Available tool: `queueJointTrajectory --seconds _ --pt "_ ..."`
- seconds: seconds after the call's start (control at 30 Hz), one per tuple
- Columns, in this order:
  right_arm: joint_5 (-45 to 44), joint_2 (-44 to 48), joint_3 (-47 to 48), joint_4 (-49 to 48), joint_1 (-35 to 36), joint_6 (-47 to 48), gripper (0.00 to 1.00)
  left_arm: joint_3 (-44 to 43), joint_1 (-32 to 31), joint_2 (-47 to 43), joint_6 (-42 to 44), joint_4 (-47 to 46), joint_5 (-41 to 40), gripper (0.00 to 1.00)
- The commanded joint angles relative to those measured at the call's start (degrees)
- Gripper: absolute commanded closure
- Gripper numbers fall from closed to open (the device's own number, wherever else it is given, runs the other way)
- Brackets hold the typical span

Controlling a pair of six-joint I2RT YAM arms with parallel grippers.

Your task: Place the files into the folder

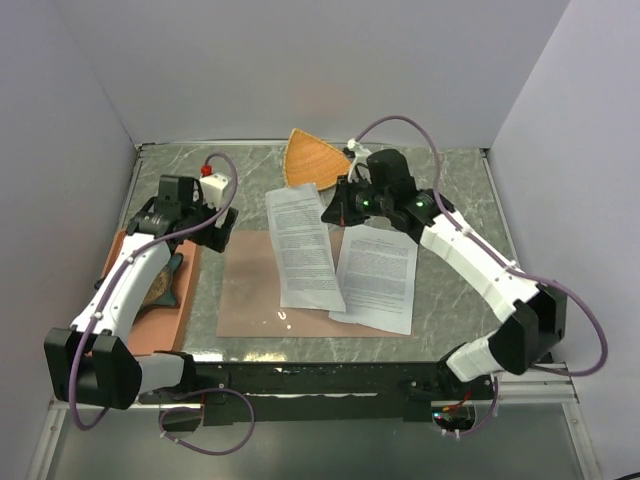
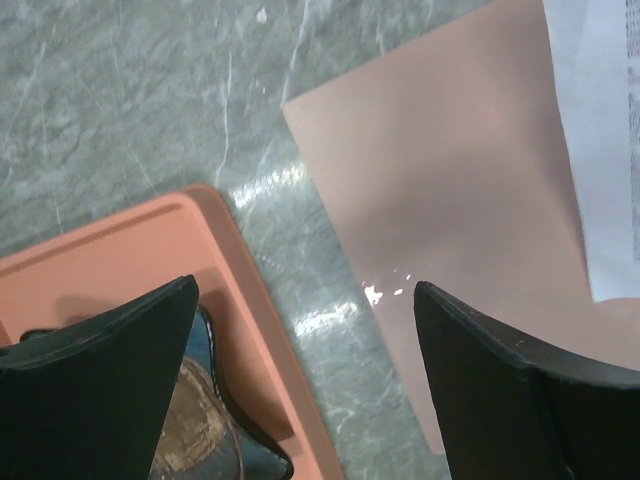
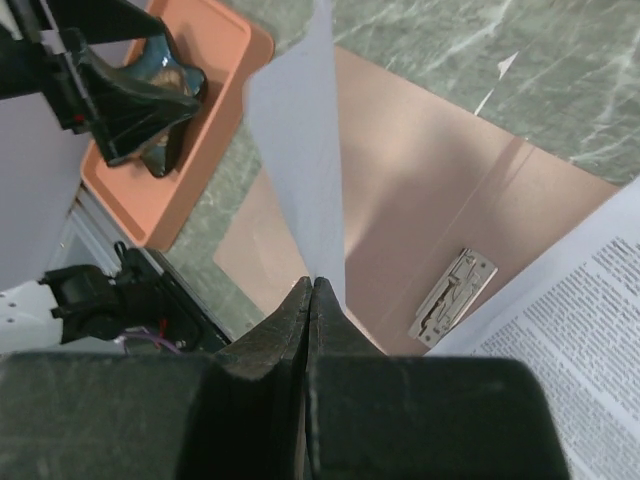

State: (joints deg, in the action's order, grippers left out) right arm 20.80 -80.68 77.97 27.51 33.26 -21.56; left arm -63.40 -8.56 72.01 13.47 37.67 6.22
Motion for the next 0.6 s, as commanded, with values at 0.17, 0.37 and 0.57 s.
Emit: queueJointTrajectory --seconds 0.17,0.37,0.57 --pt "6.36 -6.76 6.92 -5.01 0.93 4.34 1.0 6.7 7.05 -6.26 13.75 2.93 1.68 0.04" --pt "5.58 -9.83 9.91 -3.87 1.2 6.0 1.0 13.29 10.05 -8.2 20.62 1.88 2.13 0.04" --pt "5.04 -13.0 13.87 -2.19 1.11 8.47 1.0 17.07 10.05 -8.55 21.15 1.18 2.31 0.04"
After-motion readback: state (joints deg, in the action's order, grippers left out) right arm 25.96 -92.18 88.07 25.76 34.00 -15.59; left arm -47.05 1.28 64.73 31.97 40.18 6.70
